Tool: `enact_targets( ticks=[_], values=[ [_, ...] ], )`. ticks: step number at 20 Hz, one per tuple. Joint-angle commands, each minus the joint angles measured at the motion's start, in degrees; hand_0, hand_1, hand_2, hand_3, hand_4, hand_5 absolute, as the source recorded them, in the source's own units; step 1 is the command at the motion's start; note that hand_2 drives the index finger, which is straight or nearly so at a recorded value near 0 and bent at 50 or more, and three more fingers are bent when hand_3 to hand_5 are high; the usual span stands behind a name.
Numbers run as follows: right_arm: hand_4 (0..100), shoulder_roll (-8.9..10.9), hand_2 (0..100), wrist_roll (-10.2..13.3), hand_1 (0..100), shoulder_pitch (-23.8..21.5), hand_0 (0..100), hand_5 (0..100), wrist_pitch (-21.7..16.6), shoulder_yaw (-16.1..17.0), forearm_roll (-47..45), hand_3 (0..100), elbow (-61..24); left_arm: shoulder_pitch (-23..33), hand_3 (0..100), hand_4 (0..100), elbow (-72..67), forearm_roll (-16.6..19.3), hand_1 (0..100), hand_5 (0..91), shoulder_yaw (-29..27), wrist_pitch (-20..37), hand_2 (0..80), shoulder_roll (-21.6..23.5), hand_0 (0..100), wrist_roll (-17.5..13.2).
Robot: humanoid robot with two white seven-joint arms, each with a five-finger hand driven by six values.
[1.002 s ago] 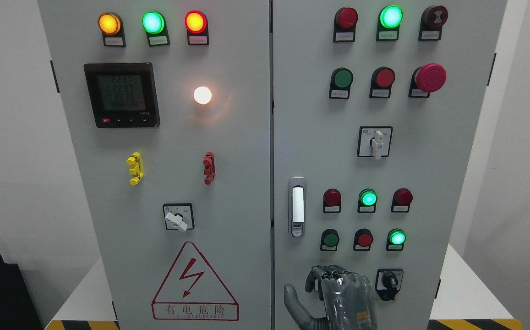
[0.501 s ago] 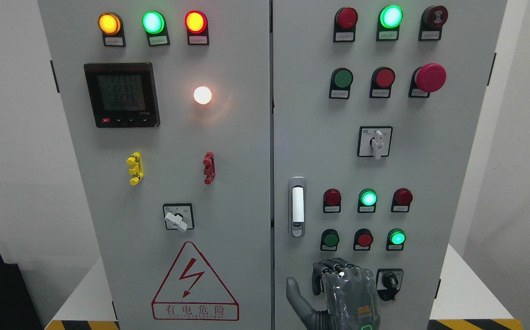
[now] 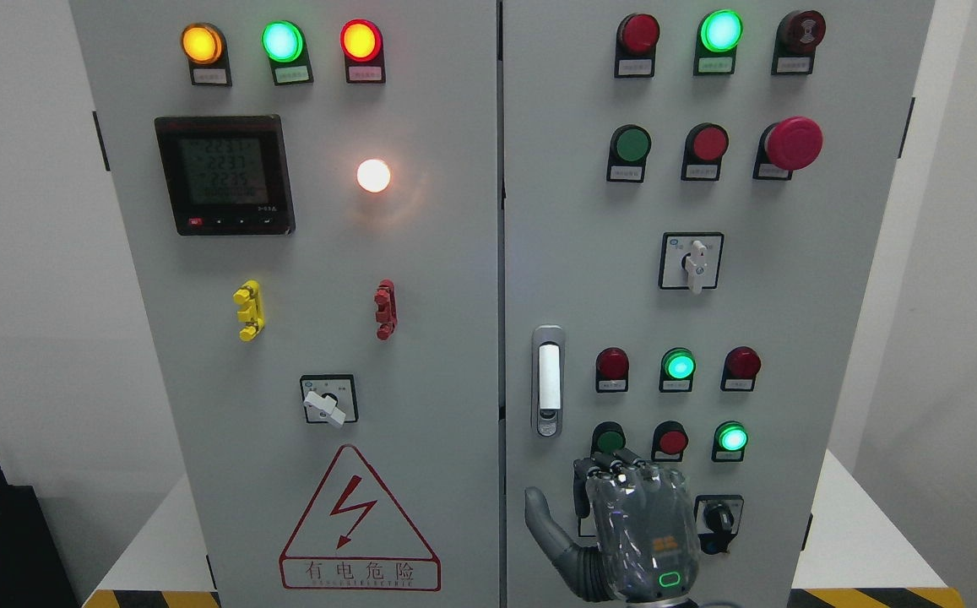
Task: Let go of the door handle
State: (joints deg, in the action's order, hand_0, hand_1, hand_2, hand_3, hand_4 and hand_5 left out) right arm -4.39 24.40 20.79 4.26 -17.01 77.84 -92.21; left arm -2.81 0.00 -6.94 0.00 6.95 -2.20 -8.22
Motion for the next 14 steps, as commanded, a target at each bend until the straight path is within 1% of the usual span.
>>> enact_targets(
  ticks=[1,3,8,14],
  values=[
    [94,-0.27,90,-0.58,19,1.97,36,99,0.58,-0.13,1.08,100,-0.78,0.0,0,0,-0.97,0.0,39,0.0,-0.62,-0.01,0.0,0.0,12,0.05],
    [94,-0.27,90,-2.16,19,1.98,36,99,0.67,-0.13,1.08,100,-1.39,0.0,0,0,-0.97,0.0,39,0.0,-0.62,-0.01,0.0,0.0,12,0.05],
    [94,-0.36,90,-4.71,19,3.82,36,99,1.81,-0.04,1.35,100,-2.45,0.0,0,0,-0.97,0.0,39,0.0,-0.62,-0.01,0.0,0.0,12,0.05],
    [94,-0.71,91,-5.33,19,4.96,35,99,1.81,0.22,1.35,100,-2.89,0.0,0,0,-0.97,0.0,39,0.0,-0.62,-0.01,0.0,0.0,12,0.05]
  ],
)
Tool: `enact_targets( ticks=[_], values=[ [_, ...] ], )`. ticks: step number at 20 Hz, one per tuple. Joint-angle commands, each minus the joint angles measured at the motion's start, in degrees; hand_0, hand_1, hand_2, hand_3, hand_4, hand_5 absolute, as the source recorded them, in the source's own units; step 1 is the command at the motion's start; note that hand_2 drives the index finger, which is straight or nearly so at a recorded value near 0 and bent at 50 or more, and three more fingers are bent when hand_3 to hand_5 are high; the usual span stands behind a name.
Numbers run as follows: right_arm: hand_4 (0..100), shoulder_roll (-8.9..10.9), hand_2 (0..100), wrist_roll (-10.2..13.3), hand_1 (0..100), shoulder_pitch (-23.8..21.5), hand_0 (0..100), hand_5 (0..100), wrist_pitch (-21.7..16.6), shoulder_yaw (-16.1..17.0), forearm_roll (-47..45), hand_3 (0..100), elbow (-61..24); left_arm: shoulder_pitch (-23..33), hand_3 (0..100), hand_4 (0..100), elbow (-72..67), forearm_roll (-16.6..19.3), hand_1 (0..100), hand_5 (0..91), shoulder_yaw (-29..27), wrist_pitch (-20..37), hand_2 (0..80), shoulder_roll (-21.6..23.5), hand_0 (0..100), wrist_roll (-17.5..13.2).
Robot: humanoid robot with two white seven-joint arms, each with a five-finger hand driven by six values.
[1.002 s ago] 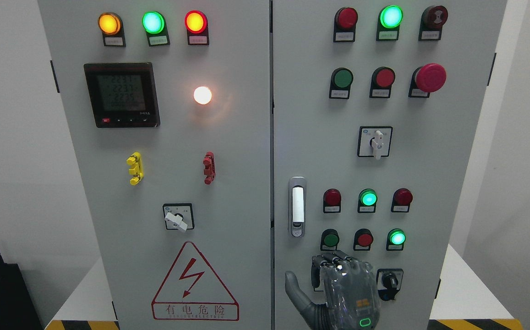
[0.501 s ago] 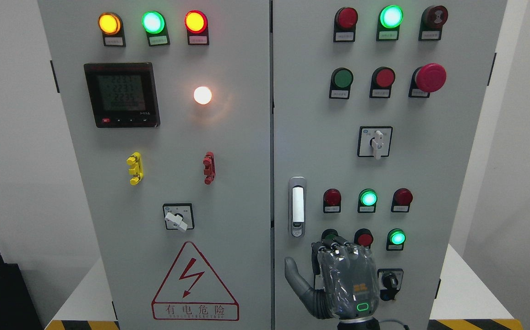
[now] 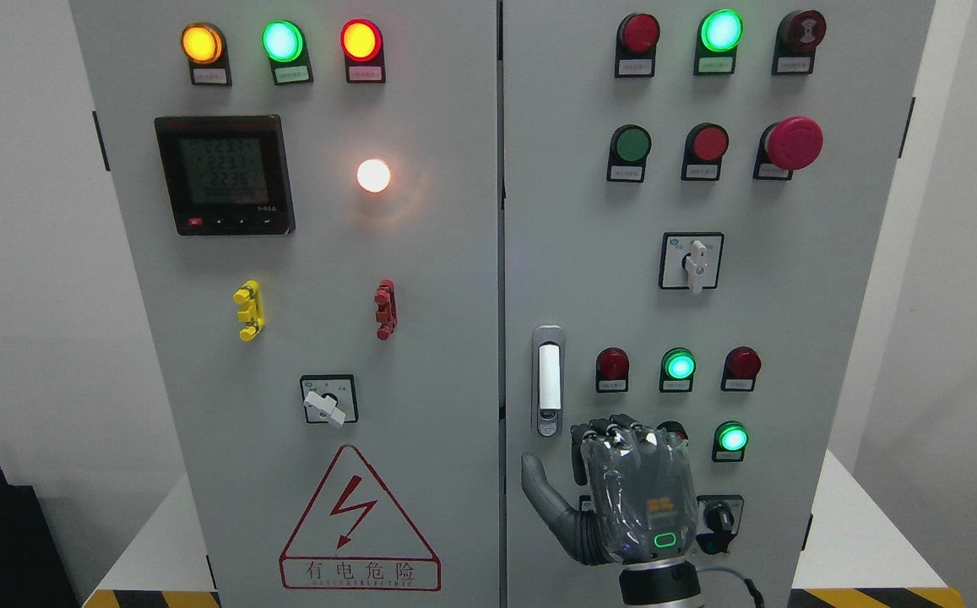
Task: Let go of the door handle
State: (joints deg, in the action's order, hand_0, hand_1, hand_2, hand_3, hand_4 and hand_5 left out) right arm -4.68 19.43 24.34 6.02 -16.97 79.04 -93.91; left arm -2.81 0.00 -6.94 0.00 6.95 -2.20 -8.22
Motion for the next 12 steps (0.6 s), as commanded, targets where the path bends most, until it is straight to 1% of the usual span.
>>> enact_targets(
  ticks=[1,7,9,12],
  values=[
    [94,-0.51,91,-0.7,19,1.58,35,99,0.05,0.18,0.15,100,-1.19,0.0,0,0,-0.97,0.0,39,0.0,-0.62,-0.01,0.0,-0.08,12,0.04],
    [95,-0.51,92,-1.23,18,1.85,36,99,0.66,-0.08,0.15,100,-1.19,0.0,0,0,-0.97,0.0,39,0.0,-0.62,-0.01,0.0,0.01,12,0.04],
    [95,-0.51,93,-2.11,18,2.2,36,99,1.01,-0.08,0.15,100,-1.1,0.0,0,0,-0.97,0.0,39,0.0,-0.62,-0.01,0.0,0.01,12,0.04],
    [95,-0.51,93,-2.37,18,2.38,37,100,1.36,-0.08,0.06,100,-1.19,0.0,0,0,-0.97,0.0,39,0.0,-0.62,-0.01,0.0,0.01,12,0.04]
  ],
)
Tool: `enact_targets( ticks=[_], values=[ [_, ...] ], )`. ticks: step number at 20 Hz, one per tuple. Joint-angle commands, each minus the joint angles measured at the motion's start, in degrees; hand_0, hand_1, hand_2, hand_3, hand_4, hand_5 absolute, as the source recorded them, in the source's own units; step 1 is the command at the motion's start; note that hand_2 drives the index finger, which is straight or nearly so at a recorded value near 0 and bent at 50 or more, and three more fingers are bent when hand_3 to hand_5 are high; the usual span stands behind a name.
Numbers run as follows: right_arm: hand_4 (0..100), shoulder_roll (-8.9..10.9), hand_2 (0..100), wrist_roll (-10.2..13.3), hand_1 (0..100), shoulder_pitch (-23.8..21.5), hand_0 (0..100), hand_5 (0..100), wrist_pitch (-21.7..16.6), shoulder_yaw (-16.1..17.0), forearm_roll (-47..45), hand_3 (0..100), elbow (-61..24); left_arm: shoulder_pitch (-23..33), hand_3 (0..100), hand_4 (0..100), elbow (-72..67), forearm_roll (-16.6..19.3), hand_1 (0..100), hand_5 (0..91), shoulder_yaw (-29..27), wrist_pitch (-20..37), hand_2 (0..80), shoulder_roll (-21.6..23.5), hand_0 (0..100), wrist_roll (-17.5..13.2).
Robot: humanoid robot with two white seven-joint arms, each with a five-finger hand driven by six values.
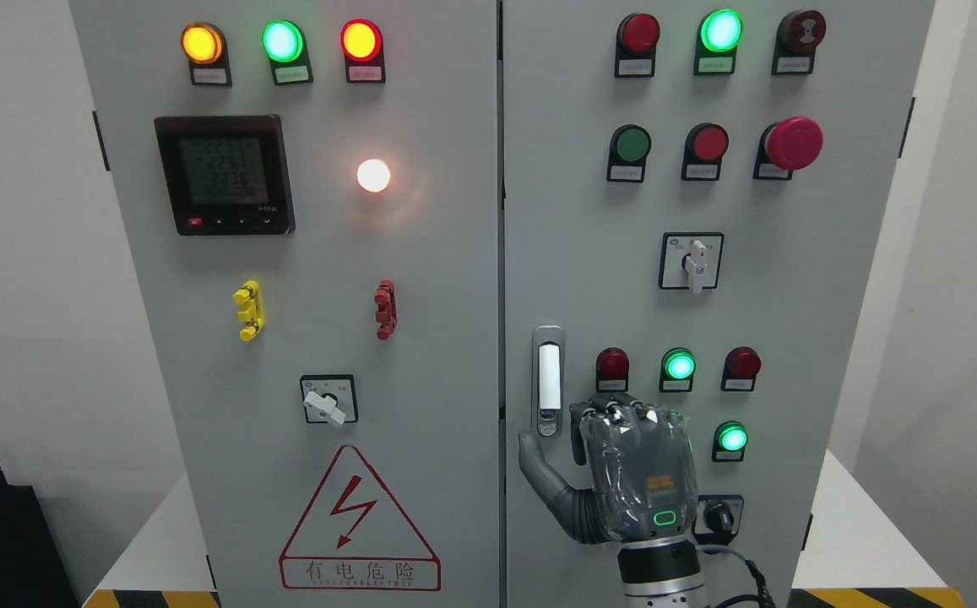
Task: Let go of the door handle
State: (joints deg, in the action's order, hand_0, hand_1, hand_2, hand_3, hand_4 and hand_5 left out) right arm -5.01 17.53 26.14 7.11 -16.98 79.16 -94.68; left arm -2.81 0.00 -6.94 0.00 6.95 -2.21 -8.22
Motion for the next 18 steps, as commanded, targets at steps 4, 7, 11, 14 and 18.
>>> enact_targets(
  ticks=[4,7,11,14,18],
  values=[
    [100,-0.26,93,-0.57,18,0.85,37,100,0.28,-0.16,-0.06,100,-0.33,0.0,0,0,-0.97,0.0,39,0.0,-0.62,-0.01,0.0,0.02,12,0.04],
    [100,-0.26,94,-0.65,18,1.02,37,100,0.28,-0.16,-0.06,100,-0.33,0.0,0,0,-0.97,0.0,39,0.0,-0.62,-0.01,0.0,-0.07,12,0.04],
    [100,-0.26,94,-1.36,18,1.11,37,100,0.36,-0.16,-0.06,100,-0.15,0.0,0,0,-0.97,0.0,39,0.0,-0.62,-0.01,0.0,0.02,12,0.04],
    [100,-0.96,94,-1.36,18,1.11,37,100,0.36,-0.33,-0.06,100,-0.07,0.0,0,0,-0.97,0.0,39,0.0,-0.62,-0.01,0.0,0.02,12,0.04],
    [100,-1.49,94,-1.45,18,1.64,37,100,0.36,-0.42,0.02,100,0.46,0.0,0,0,-0.97,0.0,39,0.0,-0.62,-0.01,0.0,0.02,12,0.04]
  ],
)
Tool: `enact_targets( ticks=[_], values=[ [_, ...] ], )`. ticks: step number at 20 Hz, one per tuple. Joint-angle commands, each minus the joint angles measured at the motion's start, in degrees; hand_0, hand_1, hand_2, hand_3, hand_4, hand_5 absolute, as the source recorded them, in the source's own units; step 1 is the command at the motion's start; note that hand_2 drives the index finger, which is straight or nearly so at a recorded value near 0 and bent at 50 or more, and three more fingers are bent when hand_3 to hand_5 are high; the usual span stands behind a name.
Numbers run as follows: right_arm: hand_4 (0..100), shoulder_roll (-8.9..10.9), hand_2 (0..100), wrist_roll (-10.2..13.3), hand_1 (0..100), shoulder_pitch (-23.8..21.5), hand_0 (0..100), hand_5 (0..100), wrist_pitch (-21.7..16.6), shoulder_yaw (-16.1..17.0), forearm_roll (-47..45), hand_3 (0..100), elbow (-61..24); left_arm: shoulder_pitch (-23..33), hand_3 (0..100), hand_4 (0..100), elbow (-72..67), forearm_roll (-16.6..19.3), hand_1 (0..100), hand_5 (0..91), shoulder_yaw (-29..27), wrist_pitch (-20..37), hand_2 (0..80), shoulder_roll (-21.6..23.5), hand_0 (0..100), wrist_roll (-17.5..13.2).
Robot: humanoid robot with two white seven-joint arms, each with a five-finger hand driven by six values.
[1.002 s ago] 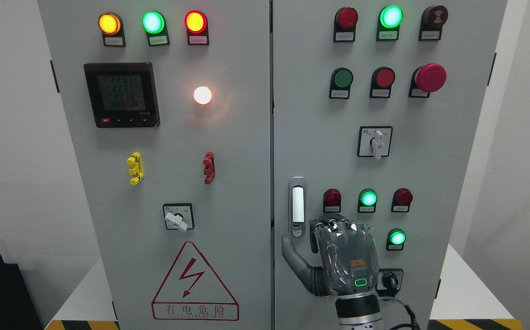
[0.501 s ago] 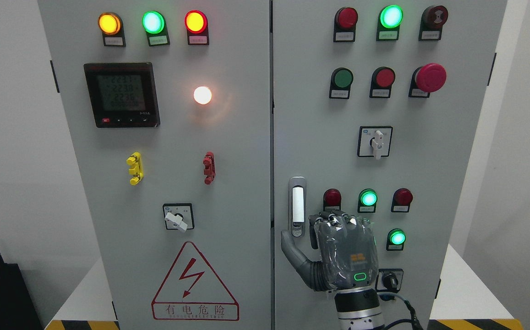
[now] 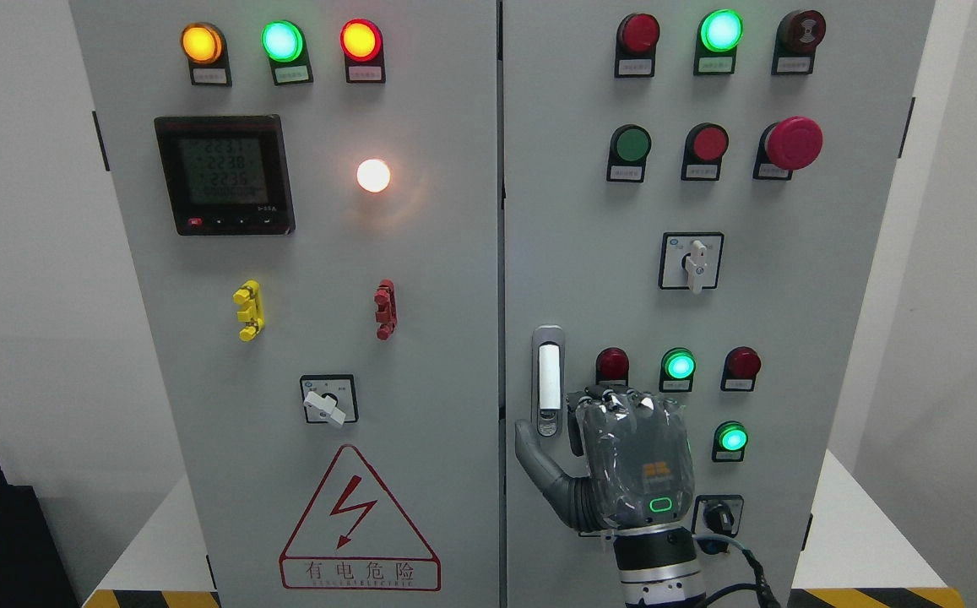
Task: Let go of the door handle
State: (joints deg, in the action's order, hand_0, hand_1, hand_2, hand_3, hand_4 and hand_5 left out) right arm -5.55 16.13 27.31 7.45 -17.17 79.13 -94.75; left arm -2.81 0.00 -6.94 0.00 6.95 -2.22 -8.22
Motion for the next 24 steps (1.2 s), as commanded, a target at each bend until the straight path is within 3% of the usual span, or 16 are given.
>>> enact_targets(
  ticks=[1,24],
  values=[
    [100,-0.87,94,-0.05,18,0.46,37,100,0.02,-0.15,0.06,100,0.53,0.0,0,0,-0.97,0.0,39,0.0,-0.62,-0.01,0.0,0.02,12,0.04],
    [100,-0.78,94,-0.49,19,1.07,36,100,1.07,0.47,-0.29,100,1.41,0.0,0,0,-0.97,0.0,39,0.0,-0.62,-0.01,0.0,0.02,12,0.04]
  ],
)
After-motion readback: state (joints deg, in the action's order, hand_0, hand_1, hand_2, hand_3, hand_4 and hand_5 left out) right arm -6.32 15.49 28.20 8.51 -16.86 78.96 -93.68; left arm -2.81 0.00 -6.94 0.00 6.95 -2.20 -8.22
